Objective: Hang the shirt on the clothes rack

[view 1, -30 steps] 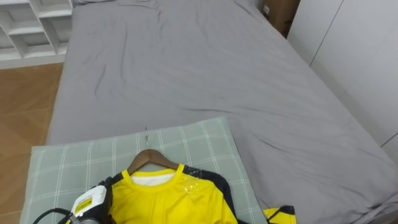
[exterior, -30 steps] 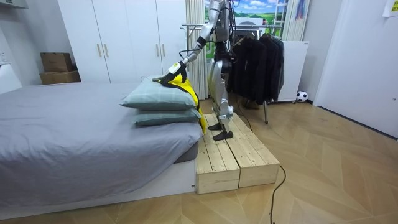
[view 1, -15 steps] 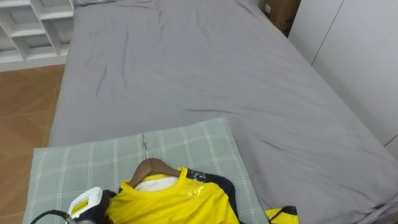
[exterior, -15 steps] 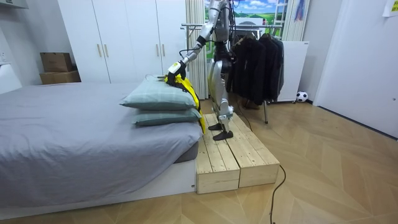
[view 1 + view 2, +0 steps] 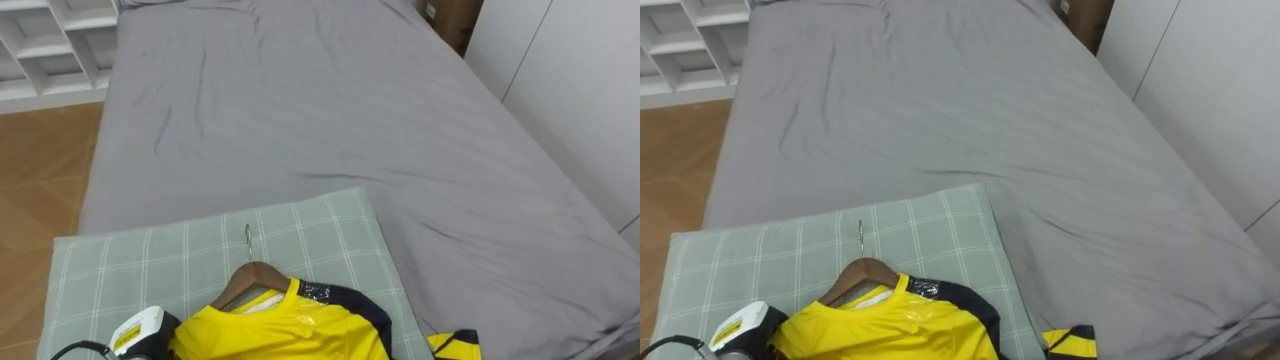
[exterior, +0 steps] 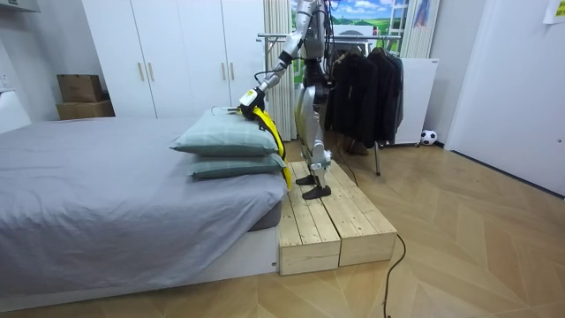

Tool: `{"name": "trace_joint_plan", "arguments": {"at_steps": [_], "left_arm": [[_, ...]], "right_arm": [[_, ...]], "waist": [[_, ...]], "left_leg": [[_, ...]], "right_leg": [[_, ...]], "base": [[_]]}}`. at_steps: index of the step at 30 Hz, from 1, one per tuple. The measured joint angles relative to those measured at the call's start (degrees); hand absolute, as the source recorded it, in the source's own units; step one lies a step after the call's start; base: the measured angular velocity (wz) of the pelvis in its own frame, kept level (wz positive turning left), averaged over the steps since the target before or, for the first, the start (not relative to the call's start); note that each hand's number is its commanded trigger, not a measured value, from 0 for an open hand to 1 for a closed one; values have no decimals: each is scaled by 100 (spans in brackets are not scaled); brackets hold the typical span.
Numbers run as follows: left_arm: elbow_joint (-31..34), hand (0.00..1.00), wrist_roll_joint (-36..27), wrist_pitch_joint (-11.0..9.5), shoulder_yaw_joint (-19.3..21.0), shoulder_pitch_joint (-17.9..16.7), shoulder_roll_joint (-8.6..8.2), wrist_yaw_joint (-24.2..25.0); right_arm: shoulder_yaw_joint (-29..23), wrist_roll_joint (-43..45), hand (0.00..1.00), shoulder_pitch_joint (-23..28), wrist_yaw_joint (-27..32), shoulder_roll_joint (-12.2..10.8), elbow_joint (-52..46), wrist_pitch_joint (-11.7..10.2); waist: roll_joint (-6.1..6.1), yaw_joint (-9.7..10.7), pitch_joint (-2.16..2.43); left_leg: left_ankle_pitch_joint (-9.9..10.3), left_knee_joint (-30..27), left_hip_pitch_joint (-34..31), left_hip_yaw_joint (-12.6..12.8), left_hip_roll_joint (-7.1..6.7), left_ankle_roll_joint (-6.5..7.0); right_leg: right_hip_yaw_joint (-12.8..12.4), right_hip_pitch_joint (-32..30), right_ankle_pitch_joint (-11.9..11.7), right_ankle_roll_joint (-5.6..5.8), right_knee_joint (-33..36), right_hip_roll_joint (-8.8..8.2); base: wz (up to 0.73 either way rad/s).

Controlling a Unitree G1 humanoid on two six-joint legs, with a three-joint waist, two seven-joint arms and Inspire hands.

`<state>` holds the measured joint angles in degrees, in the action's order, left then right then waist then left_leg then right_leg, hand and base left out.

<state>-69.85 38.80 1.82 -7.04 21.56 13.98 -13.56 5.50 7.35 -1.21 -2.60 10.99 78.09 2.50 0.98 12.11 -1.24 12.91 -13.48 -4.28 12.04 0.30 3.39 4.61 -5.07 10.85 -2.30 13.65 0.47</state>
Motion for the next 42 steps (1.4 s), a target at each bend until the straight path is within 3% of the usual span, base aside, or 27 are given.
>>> {"name": "trace_joint_plan", "arguments": {"at_steps": [15, 27, 35, 39, 42], "left_arm": [[1, 100, -65, -3, 16, 0, 0, 10], [115, 100, -232, -106, 18, -1, 14, -1], [1736, 100, -202, -109, 30, -335, 86, -357], [2253, 100, -37, -201, 90, -495, 83, -465], [2949, 100, -41, -226, 168, -875, 83, -521]], "right_arm": [[-14, -14, 0, 0, -1, 0, -5, -22], [-13, -101, 0, -104, 65, 0, -40, -263], [-243, -715, 0, -59, 112, -14, -53, -323], [-298, -1015, 0, 77, 111, -14, -84, -412], [-299, -1234, 0, 140, 83, 15, -91, -442]], "waist": [[-28, -13, 18], [-125, -41, 49], [-224, -176, 76], [-284, -299, 121], [-338, -339, 162]], "left_leg": [[-4, -3, 23, -3, 0, -1], [-5, -20, 90, -91, -5, -2], [-46, 39, 304, -213, -14, -22], [-45, 103, 482, -259, -25, -23], [-50, 125, 520, -263, -26, -32]], "right_leg": [[4, 25, -3, -5, -4, 0], [73, 164, -26, -22, -78, 4], [234, 503, -69, -25, -306, 5], [277, 715, -70, -27, -395, 8], [278, 738, -70, -27, -398, 11]], "base": [[0], [3], [9], [6], [0]]}}
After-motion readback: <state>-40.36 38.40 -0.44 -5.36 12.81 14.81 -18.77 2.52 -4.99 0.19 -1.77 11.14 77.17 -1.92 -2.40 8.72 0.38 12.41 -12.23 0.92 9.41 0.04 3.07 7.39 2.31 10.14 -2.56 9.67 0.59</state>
